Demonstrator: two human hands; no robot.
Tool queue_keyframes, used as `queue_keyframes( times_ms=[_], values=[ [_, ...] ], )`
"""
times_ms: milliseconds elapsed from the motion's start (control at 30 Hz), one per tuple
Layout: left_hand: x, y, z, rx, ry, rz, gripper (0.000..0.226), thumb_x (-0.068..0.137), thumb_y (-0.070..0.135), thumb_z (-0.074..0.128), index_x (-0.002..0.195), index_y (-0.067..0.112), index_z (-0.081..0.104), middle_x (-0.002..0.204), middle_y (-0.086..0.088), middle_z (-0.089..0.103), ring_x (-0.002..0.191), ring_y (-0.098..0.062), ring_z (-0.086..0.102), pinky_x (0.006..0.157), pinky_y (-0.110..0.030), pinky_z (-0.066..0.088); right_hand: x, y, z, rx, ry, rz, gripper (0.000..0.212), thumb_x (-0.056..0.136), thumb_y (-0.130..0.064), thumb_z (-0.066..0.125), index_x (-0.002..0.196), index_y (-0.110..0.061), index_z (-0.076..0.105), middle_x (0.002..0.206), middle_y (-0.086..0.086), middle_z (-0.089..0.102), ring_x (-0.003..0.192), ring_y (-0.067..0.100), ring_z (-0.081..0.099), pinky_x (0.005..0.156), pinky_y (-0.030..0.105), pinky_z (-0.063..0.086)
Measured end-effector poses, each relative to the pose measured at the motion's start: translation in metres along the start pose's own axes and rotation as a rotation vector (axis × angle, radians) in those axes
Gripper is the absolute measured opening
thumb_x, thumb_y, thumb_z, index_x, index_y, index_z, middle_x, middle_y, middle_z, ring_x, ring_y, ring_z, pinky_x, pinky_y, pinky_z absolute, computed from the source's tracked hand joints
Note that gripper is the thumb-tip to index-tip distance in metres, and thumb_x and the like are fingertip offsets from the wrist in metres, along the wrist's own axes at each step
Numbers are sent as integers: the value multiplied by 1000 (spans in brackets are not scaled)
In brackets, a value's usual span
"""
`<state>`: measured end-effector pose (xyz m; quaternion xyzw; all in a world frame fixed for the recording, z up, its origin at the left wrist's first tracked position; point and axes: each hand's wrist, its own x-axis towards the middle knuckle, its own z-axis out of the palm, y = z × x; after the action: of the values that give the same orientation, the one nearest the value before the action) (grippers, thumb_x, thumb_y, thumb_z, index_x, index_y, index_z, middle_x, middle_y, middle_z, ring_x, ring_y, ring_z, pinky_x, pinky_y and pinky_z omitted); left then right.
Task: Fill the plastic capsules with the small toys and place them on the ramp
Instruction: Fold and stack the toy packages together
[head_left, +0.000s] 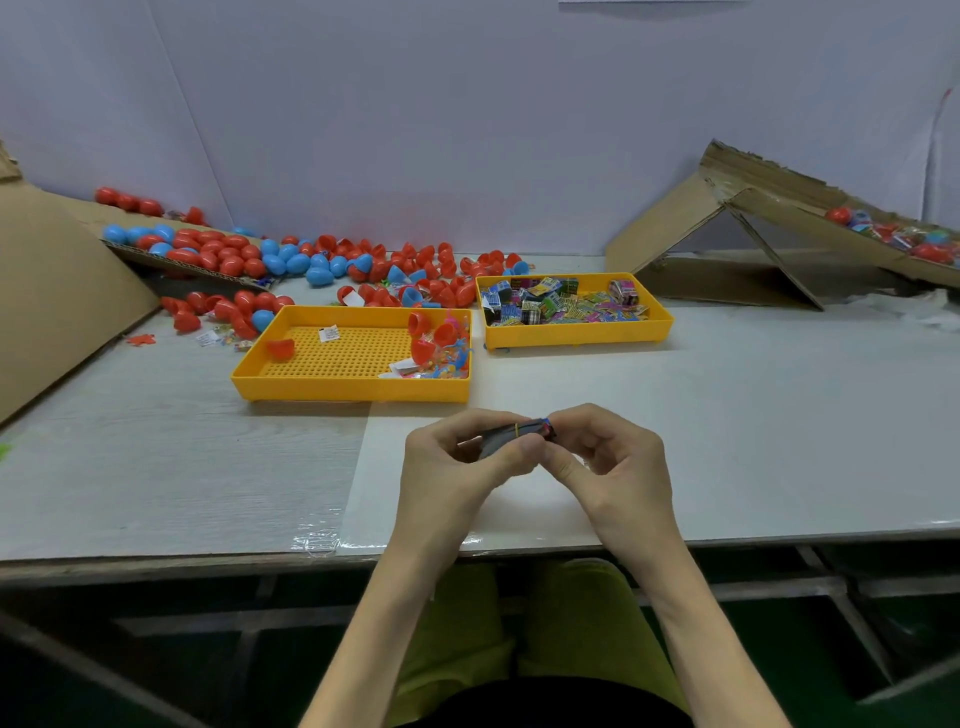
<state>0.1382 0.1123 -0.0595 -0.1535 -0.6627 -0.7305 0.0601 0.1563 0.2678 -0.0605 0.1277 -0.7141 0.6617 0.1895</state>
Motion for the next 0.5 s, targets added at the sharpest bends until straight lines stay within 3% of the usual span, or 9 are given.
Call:
queue_keyframes(
  times_ms=[167,300,400,500],
  values=[
    [-2,5,1,-64,-13,-12,23,67,34,84,89,27,80,86,-5,77,75,-26,75,64,-32,60,1,-2,-2,50,0,6,13,77,-17,77,89,-16,72,85,3,75,82,19,71,75,22,54],
    [-1,4,0,-41,-16,3,16,70,24,83,83,25,74,84,-4,76,73,-28,75,64,-46,62,1,-2,-2,80,5,11,14,76,-15,76,88,-14,72,86,5,76,81,21,72,76,24,56],
    [-1,4,2,23,-11,27,15,72,20,80,80,20,67,81,-1,74,68,-24,74,58,-41,61,1,-1,-2,78,-4,1,13,77,-13,79,88,-14,72,84,6,76,78,23,72,75,27,56],
    [-1,6,5,48,-20,37,27,66,27,72,84,11,61,81,-5,70,68,-27,73,62,-57,59,0,0,-2,57,-15,-9,12,78,-8,75,87,-14,72,83,5,75,75,18,72,73,22,54]
  ],
)
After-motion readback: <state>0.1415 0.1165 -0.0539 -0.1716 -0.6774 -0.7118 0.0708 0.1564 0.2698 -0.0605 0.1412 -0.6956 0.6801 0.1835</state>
